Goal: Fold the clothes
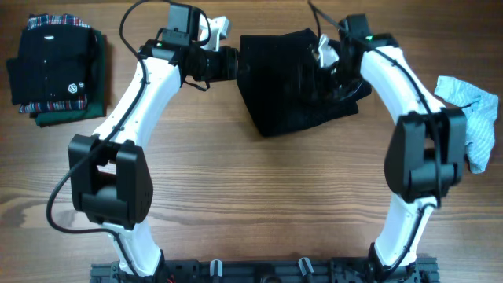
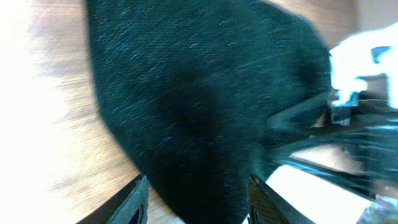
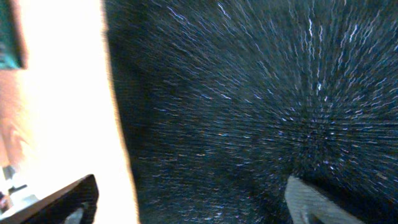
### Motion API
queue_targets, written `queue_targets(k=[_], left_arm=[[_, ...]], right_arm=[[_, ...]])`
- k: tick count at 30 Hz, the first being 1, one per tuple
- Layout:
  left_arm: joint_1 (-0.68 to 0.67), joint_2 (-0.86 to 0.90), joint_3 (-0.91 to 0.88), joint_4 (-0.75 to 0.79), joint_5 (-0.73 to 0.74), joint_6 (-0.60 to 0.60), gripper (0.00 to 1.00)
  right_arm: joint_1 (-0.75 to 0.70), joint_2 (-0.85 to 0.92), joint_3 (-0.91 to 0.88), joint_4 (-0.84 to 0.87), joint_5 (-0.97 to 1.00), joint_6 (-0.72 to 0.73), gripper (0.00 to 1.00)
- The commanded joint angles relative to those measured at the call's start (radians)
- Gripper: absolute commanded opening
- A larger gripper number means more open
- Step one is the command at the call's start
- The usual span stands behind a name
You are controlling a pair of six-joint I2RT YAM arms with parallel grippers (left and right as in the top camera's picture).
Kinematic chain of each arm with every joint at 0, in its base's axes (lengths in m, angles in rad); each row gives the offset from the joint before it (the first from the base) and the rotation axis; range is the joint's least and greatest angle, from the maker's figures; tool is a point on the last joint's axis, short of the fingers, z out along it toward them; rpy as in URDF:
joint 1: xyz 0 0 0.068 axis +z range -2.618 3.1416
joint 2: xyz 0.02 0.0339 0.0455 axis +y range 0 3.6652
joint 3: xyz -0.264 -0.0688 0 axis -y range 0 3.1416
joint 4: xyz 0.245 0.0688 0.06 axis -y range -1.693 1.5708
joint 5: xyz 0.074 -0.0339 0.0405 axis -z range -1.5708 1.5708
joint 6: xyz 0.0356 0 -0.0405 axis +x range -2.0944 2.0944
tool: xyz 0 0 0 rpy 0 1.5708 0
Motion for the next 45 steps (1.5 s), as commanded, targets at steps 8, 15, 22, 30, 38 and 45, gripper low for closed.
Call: queue_targets(k=[8, 15, 22, 30, 38, 45], left_arm=[[0.013, 0.184, 0.012, -0.042, -0.122, -0.206, 0.96], [0.017, 0.269, 0.012, 0.069, -0.051, -0.212, 1.00], [0.013, 0.360, 0.012, 0.249, 0.198, -0.202, 1.00], [0.005, 0.480, 0.012, 0.345, 0.359, -0.266, 1.00], [-0.086, 0.525, 0.012, 0.485, 0.473, -0.272, 0.95], [-0.150, 0.525, 0.012, 0.595, 0.544, -0.282, 0.44]], right_arm=[[0.000, -0.237, 0.063, 0.002, 0.087, -0.012, 1.00], [-0.001, -0.254, 0.063, -0.015, 0.086, -0.011, 0.99], [-0.001, -0.256, 0.065, -0.015, 0.085, -0.007, 1.00], [-0.017, -0.295, 0.065, -0.002, 0.086, -0.007, 1.00], [-0.031, -0.312, 0.065, 0.014, 0.086, -0.007, 1.00], [-0.032, -0.312, 0.065, 0.014, 0.086, -0.007, 1.00]])
